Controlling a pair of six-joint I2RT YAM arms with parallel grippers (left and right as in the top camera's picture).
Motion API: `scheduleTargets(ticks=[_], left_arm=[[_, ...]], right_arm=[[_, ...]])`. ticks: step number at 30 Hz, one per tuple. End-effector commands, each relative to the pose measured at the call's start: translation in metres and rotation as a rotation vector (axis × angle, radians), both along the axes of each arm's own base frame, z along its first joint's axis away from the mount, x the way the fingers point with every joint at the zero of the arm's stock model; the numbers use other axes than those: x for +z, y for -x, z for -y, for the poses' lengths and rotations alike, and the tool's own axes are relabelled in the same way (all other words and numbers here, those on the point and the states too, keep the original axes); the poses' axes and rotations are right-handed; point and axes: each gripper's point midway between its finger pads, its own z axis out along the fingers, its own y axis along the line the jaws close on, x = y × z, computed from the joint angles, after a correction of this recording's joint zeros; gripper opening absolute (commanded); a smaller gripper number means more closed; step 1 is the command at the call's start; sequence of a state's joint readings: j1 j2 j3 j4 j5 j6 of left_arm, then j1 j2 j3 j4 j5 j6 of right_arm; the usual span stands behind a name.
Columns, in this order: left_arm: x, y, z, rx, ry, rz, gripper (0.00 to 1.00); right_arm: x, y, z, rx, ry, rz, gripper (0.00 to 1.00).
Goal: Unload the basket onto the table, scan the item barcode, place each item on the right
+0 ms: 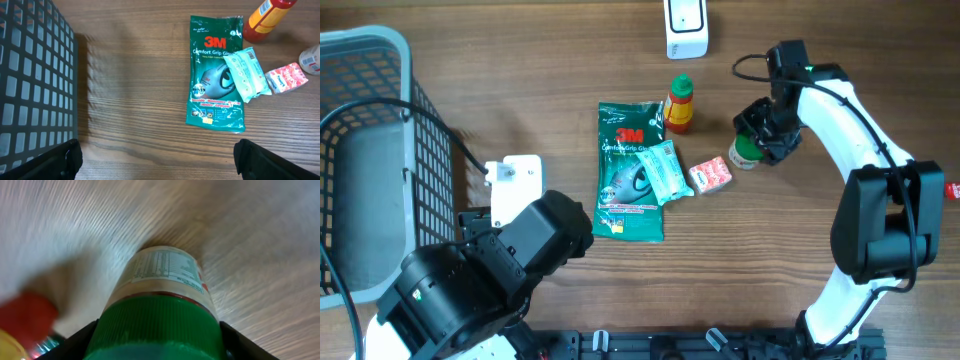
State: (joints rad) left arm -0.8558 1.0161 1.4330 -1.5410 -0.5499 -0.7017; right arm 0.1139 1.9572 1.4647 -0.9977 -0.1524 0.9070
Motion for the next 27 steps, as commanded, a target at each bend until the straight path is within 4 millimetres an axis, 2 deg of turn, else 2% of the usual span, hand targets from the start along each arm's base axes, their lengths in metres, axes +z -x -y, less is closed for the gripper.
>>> scheduleTargets(ticks=[1,6,10,12,16,18,21,24,27], left_arm=[[0.001,-0.001,-0.001,0.017,0.002,0.013,1.00],[0.001,-0.001,-0.001,0.017,0.002,0.013,1.00],[0.001,-0.001,-0.001,0.017,0.002,0.013,1.00],[0.001,-0.001,-0.001,0.017,0.002,0.013,1.00],[0.001,-0.001,-0.001,0.017,0.002,0.013,1.00],[0.001,-0.001,-0.001,0.017,0.002,0.013,1.00],[0.001,-0.001,-0.001,0.017,0.002,0.013,1.00],[0.001,-0.001,-0.001,0.017,0.002,0.013,1.00],[0.001,-0.001,-0.001,0.017,0.002,0.013,1.00]], right_arm=[[0.021,-0.005,-0.009,0.484,-0.022,0.112,0.72],[0.020,-0.002,-0.009,0.693,-0.007,0.139,0.81],[0.029,-0.005,-0.008,0.674,-0.003,0.145,0.93],[0.038,-0.007,-0.008,0.628,-0.006,0.136,0.99],[0.064,-0.006,-0.009,0.456,-0.021,0.095,1.00],[0.073,-0.005,-0.009,0.279,-0.036,0.057,1.00],[0.073,0.001,-0.011,0.067,-0.061,-0.008,0.99],[0.066,0.002,0.000,0.017,0.004,-0.020,1.00],[0.059,0.009,0.003,-0.045,0.013,-0.060,1.00]])
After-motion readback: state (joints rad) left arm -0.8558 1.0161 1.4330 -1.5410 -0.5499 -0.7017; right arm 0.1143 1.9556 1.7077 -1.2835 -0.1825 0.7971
